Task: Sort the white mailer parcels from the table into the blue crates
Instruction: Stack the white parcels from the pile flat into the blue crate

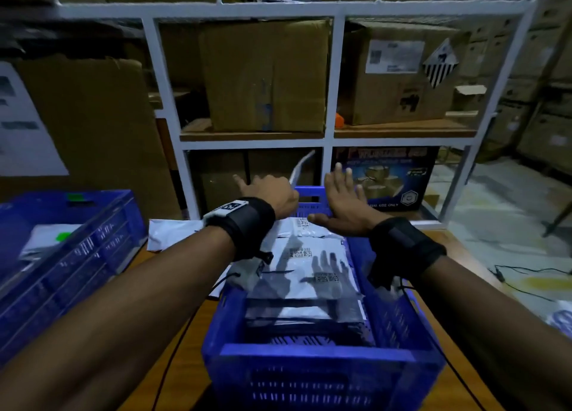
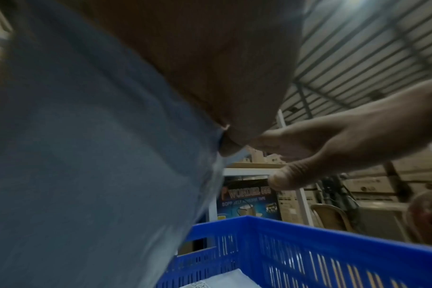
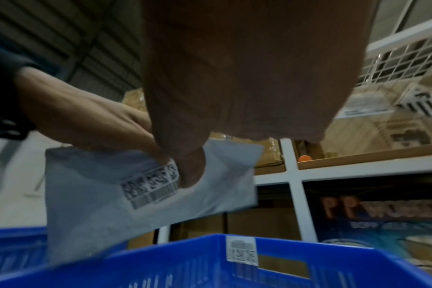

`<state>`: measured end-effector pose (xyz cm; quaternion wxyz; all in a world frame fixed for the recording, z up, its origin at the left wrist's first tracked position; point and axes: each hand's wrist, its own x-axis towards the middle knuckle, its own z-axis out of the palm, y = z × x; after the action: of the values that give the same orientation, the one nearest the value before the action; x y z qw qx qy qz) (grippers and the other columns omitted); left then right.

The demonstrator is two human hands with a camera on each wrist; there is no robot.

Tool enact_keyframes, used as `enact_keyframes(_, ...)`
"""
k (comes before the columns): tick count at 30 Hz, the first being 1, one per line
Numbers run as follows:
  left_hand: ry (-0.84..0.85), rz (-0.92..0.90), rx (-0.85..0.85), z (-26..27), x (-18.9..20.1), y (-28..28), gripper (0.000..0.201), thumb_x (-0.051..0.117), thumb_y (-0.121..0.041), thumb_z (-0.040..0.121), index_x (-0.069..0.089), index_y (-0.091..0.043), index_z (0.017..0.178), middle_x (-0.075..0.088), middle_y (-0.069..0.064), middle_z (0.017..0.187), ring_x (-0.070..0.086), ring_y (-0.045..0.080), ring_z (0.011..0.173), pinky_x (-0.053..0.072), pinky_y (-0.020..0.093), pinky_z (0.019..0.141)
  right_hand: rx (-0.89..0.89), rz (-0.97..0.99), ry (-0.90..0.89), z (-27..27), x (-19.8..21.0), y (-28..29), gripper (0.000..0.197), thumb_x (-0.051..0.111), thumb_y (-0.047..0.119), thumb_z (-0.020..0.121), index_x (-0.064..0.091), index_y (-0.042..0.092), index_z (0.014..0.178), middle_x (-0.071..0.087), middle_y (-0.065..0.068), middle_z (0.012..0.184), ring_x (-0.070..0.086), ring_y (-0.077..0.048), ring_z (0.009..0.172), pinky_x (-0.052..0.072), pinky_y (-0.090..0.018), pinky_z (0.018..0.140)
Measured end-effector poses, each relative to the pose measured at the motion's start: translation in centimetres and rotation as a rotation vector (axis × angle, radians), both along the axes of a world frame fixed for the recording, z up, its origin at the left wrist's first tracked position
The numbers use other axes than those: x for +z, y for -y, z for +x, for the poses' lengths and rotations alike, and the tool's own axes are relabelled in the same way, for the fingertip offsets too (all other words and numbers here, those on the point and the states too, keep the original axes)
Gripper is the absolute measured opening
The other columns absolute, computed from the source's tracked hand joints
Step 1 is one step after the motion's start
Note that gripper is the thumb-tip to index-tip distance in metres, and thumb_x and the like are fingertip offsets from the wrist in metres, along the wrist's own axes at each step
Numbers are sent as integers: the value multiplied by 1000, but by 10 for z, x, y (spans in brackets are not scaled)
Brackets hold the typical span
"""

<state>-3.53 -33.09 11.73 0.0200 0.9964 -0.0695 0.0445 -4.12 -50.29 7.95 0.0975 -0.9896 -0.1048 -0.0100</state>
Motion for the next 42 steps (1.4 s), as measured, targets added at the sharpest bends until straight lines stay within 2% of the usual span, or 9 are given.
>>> enact_keyframes(3, -43, -82, 60, 3, 6, 11, 38, 38, -43, 101, 63, -16, 108, 60, 12, 127, 51, 38, 124, 7, 70, 114, 150, 149, -142, 0, -2, -3, 86, 41, 65, 93, 8, 18, 158, -10, -12, 163, -15, -32, 149, 3, -55, 120)
enact_keyframes(9, -121, -248, 7, 10, 4, 34, 36, 42, -30, 100, 66, -7, 115, 62, 17, 127, 57, 36, 112, 40, 34, 85, 232, 475, -271, -6, 6, -9, 55, 56, 50, 94, 47, 24, 142, 46, 3, 148, 46, -14, 131, 36, -35, 110)
enact_keyframes(13, -183, -188, -120, 7, 0, 37, 37, 38, -17, 101, 71, -2, 108, 66, 16, 120, 57, 35, 118, 46, 36, 95, 154, 226, -162, -4, 4, -11, 24, 57, 13, 91, 57, 17, 114, 65, -6, 102, 61, -20, 85, 46, -27, 72)
enact_keyframes(16, -214, -171, -170, 11, -8, 32, 36, 33, -11, 103, 65, -1, 115, 68, 15, 117, 57, 32, 117, 45, 39, 92, 86, 77, -117, 6, -8, -9, 9, 47, 5, 91, 48, 9, 83, 53, -13, 77, 47, -28, 67, 36, -31, 61)
enact_keyframes(22, 55, -103, -55, 14, -28, 8, 48, 31, -49, 103, 59, -14, 87, 57, 9, 90, 51, 29, 84, 40, 37, 80, 17, -138, -54, 25, -37, 4, 6, 46, 15, 95, 47, 9, 94, 59, -25, 110, 57, -41, 99, 39, -36, 70)
enact_keyframes(30, 260, -222, -114, 11, -40, 6, 30, 43, -30, 99, 52, -14, 76, 59, 12, 85, 62, 35, 89, 43, 35, 68, -152, -259, 23, 46, -72, 6, 31, 44, 14, 94, 51, 4, 122, 51, -23, 126, 46, -41, 120, 44, -52, 93)
enact_keyframes(33, 55, -103, -211, 16, -57, 12, 23, 44, -28, 99, 57, -11, 93, 63, 15, 111, 60, 36, 106, 47, 39, 84, -151, -333, 27, 51, -92, 0, 36, 34, 17, 99, 45, 8, 132, 39, -20, 142, 32, -39, 135, 37, -55, 101)
enact_keyframes(36, -318, 103, -226, 23, -93, 21, 59, 49, -40, 98, 38, -7, 146, 25, 18, 159, 18, 42, 147, 20, 57, 117, -174, -329, -47, 54, -117, 0, 43, 26, 21, 103, 34, 13, 144, 23, -17, 156, 14, -40, 146, 28, -57, 110)
enact_keyframes(42, -485, 213, -200, 22, -151, 35, 91, 53, -44, 98, -6, -12, 158, -17, 11, 165, -16, 46, 148, -5, 65, 116, -146, -271, -214, 50, -145, 6, 54, 27, 31, 105, 6, 28, 155, -6, -10, 164, -6, -39, 149, 28, -60, 109)
